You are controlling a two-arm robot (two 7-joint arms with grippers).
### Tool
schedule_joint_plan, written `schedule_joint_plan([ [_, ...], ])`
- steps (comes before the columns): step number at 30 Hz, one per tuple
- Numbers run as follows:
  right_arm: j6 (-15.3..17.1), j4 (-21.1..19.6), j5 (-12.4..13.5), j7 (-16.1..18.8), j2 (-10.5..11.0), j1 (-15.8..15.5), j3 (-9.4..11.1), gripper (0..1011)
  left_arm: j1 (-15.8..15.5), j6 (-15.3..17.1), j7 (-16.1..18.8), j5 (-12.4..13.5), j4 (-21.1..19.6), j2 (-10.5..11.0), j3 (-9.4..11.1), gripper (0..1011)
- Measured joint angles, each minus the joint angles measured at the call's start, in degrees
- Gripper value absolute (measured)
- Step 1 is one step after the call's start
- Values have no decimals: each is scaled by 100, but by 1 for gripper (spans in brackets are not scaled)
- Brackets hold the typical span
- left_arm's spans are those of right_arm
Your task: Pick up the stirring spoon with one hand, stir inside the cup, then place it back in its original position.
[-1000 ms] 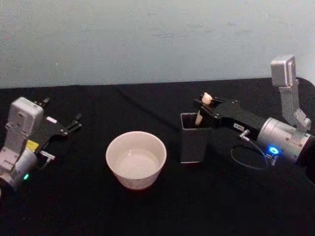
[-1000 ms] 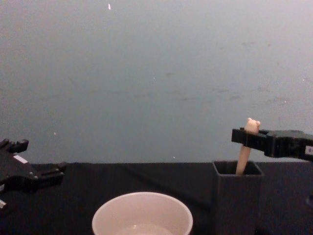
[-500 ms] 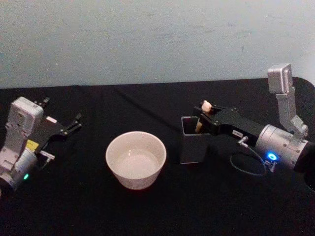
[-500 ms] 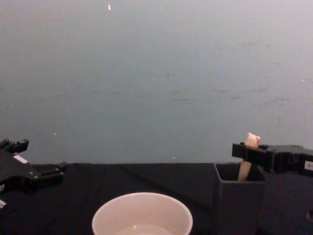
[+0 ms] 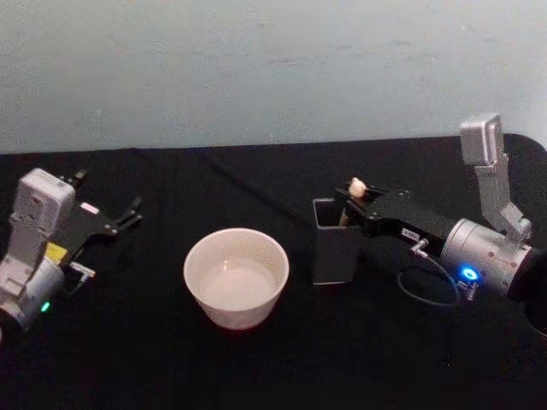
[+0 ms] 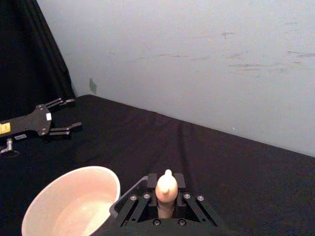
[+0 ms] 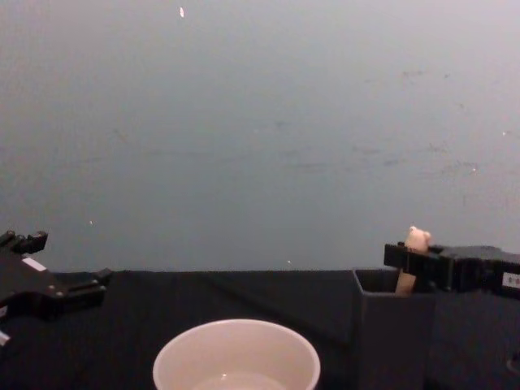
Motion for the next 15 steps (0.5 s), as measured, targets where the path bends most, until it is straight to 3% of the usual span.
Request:
schedule_joint_plan([
  [12,-4,-1,0,0,4,0,6,203,0,0,0,0,0,0,0,1001],
  [15,-6,-2,1,1,4,0,7,272,0,0,0,0,0,0,0,1001],
])
